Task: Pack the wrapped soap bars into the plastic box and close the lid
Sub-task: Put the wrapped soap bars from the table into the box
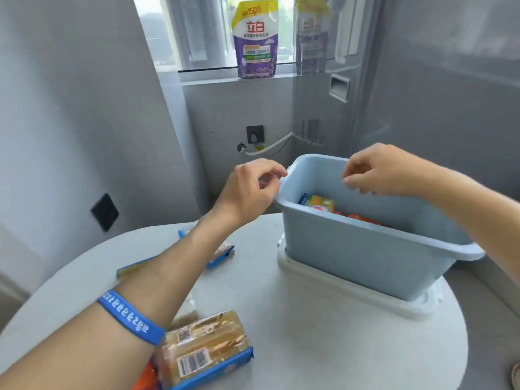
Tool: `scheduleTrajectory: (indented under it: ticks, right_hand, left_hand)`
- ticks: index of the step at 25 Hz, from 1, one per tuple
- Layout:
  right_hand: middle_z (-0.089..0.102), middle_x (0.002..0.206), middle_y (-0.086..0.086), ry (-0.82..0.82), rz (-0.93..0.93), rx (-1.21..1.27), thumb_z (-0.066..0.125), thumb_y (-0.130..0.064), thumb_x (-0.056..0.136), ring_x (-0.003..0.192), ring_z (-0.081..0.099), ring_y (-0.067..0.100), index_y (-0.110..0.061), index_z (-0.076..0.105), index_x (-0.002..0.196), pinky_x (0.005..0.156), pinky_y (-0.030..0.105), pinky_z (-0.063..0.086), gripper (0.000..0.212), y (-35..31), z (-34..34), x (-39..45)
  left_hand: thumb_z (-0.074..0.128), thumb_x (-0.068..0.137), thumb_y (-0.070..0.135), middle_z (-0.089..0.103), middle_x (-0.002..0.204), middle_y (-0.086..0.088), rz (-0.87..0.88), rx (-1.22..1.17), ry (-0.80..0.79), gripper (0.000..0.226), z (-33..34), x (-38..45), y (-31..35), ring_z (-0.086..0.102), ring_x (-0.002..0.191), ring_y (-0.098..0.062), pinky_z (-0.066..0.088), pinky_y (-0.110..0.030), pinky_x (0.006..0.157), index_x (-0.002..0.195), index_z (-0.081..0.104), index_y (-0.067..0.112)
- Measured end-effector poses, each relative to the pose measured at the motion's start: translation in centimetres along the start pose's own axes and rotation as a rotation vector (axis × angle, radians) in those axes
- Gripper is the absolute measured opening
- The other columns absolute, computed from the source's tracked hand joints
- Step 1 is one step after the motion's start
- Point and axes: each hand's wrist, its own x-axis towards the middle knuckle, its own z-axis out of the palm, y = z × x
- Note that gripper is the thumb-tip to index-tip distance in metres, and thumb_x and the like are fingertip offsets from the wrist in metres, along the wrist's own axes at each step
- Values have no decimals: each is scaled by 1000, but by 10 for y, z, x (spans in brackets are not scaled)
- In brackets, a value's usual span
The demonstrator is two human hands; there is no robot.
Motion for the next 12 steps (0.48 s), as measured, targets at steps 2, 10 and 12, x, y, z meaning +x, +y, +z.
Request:
scheduleTrajectory:
  ticks: [2, 10, 12]
  right_hand:
    - [71, 71, -3, 30, -111, -17, 66, -19, 85, 65, 64, 12, -21, 72, 78, 59, 27, 51, 9, -41, 4, -10]
    - [71, 101, -1, 6, -382, -160, 57, -27, 87, 99, 62, 26, -25, 68, 101, 72, 32, 47, 18, -167, 133, -16]
    - [65, 118, -1, -97, -305, -248, 57, -29, 88, 110, 57, 24, -25, 61, 116, 73, 32, 40, 29, -174, 175, 0]
  left_hand:
    - [60, 81, 7, 70, 88, 11, -176, 44, 57, 24, -31, -32, -40, 67, 80, -10, 54, -22, 77, 98, 73, 18]
    - [63, 59, 63, 60, 121, 9, -796, 496, -452, 66, -125, -116, -127, 58, 108, -20, 46, -34, 92, 121, 57, 39]
    - [64, 52, 69, 64, 108, 13, -847, 367, -527, 70, -140, -126, -144, 64, 96, -13, 50, -32, 88, 113, 62, 35]
